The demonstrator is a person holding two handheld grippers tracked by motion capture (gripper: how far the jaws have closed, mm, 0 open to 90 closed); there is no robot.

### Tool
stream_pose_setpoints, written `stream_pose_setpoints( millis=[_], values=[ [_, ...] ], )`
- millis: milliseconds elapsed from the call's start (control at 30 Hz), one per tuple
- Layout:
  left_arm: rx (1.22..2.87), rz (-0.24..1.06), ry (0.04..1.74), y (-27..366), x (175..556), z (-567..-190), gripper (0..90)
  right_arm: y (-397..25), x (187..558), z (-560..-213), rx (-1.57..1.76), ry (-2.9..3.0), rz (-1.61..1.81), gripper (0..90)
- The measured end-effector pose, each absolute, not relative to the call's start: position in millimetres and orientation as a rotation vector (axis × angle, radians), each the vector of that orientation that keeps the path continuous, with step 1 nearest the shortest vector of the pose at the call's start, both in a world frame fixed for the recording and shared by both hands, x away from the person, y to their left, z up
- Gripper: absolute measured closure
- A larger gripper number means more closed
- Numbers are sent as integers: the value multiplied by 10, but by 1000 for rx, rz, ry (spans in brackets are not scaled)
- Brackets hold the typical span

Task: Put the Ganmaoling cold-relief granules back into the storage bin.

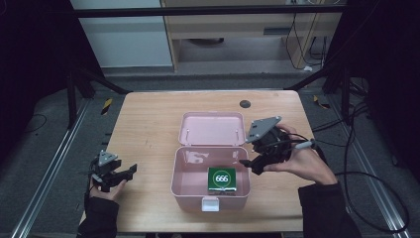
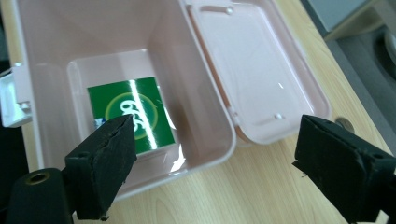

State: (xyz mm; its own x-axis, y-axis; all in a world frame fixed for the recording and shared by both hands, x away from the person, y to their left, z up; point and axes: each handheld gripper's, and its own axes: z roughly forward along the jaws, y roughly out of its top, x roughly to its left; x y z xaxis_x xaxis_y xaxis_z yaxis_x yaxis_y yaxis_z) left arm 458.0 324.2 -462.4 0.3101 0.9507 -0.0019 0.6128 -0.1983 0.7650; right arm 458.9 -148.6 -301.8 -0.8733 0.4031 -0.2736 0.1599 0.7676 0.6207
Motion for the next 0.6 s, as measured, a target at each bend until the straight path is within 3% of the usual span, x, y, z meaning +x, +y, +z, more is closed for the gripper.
stream_pose_setpoints(
  millis=[600],
  values=[
    [1909, 635, 1385, 3237, 4581, -4626, 361, -2262, 4518, -3593, 881, 2291, 1034, 152]
  ],
)
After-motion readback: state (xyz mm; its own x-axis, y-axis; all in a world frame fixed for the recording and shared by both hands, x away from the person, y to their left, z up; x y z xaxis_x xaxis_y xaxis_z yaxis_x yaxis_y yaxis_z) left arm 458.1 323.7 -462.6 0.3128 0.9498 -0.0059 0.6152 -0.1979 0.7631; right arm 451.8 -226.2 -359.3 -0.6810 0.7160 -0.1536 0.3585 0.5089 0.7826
